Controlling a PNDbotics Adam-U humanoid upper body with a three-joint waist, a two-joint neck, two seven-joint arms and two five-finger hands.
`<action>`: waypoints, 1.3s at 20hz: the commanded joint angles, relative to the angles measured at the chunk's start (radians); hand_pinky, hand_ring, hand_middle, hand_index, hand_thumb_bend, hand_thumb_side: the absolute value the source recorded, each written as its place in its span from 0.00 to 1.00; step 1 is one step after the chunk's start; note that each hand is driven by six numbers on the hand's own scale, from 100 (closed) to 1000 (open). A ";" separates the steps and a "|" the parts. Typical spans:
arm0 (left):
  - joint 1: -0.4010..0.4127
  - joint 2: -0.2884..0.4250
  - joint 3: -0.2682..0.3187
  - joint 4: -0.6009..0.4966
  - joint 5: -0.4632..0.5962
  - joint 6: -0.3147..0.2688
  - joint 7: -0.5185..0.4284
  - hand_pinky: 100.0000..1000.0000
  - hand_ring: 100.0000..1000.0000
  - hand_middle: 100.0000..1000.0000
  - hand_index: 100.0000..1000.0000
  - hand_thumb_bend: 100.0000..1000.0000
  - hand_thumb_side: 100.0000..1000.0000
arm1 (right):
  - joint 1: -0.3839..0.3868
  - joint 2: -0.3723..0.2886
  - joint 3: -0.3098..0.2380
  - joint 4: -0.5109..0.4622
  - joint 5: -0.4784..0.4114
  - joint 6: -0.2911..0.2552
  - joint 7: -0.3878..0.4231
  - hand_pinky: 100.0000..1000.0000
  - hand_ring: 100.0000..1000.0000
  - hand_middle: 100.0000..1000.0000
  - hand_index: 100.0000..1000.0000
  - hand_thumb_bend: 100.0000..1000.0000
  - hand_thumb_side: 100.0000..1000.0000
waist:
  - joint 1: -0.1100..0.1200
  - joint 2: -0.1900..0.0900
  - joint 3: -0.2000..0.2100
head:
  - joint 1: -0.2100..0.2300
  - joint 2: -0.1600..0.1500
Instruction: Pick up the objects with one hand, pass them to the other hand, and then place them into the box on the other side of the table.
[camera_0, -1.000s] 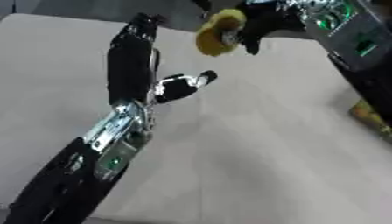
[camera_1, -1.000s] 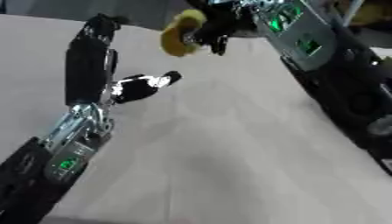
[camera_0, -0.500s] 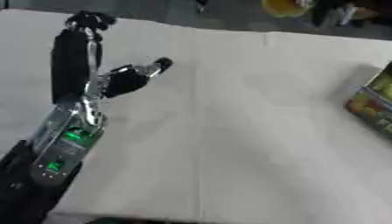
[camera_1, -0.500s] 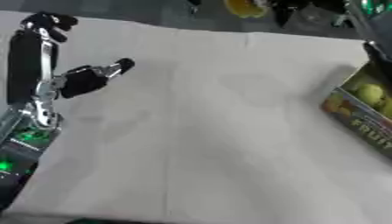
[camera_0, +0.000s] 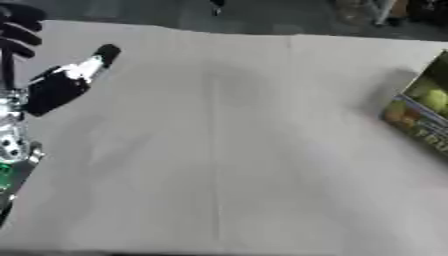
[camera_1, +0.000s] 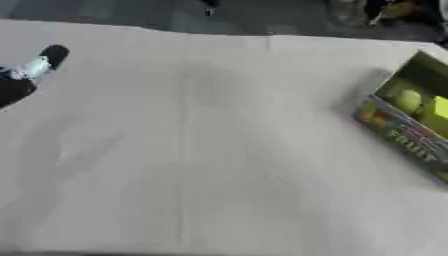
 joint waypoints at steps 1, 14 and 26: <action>-0.002 0.035 0.047 -0.018 0.011 0.217 0.259 0.46 0.47 0.47 0.61 0.80 0.38 | 0.017 -0.063 -0.047 0.024 -0.011 -0.009 -0.029 0.44 0.33 0.26 0.52 0.00 0.25 | 0.010 -0.017 0.000 | -0.039 -0.030; 0.021 0.046 0.140 -0.018 -0.004 0.193 0.260 0.48 0.49 0.50 0.62 0.79 0.38 | 0.114 -0.100 -0.100 0.193 0.066 -0.035 -0.053 0.47 0.34 0.26 0.52 0.00 0.28 | 0.030 -0.015 -0.005 | -0.052 -0.074; 0.059 0.042 0.206 -0.018 -0.027 0.210 0.260 0.48 0.49 0.50 0.61 0.80 0.39 | 0.164 -0.120 -0.139 0.330 0.165 -0.051 -0.070 0.48 0.36 0.28 0.52 0.00 0.24 | 0.041 -0.007 0.003 | -0.059 -0.060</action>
